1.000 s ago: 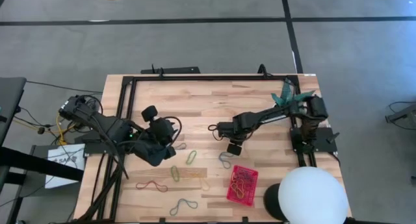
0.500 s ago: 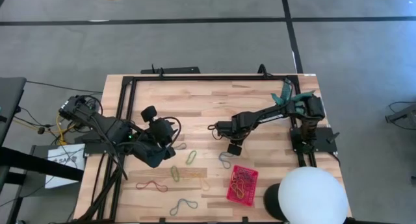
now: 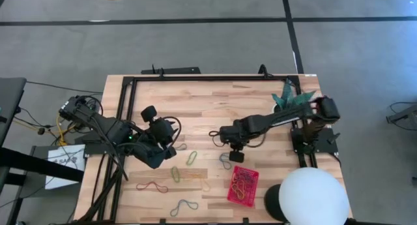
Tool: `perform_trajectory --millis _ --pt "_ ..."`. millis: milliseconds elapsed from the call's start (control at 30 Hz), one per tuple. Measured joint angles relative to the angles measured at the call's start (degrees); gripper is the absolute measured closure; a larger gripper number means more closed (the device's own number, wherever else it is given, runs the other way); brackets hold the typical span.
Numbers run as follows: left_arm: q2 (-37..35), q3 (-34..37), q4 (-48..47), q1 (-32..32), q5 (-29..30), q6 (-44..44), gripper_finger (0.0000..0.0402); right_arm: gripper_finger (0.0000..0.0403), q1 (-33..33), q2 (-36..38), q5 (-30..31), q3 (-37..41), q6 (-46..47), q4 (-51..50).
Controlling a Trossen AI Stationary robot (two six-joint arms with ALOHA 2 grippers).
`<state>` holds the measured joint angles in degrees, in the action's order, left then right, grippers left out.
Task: Pick and place items into bin
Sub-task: Put the yellow rubber band into the red bin
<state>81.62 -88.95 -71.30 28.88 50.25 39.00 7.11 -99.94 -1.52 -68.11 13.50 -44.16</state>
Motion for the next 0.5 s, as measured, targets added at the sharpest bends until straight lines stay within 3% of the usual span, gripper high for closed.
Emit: perform_trajectory --millis 133,300,500 --pt "0.0 0.0 0.0 0.0 0.1 1.0 0.0294 0.0402 3.0 6.6 -3.2 -0.9 -0.5 -0.3" --pt "0.0 0.0 0.0 0.0 0.1 1.1 0.0294 0.0402 7.2 12.7 -13.3 -0.9 -5.5 -0.6" --pt "0.0 0.0 0.0 0.0 0.1 1.1 0.0294 0.0403 11.5 17.3 -15.5 -0.9 -5.7 -0.4"
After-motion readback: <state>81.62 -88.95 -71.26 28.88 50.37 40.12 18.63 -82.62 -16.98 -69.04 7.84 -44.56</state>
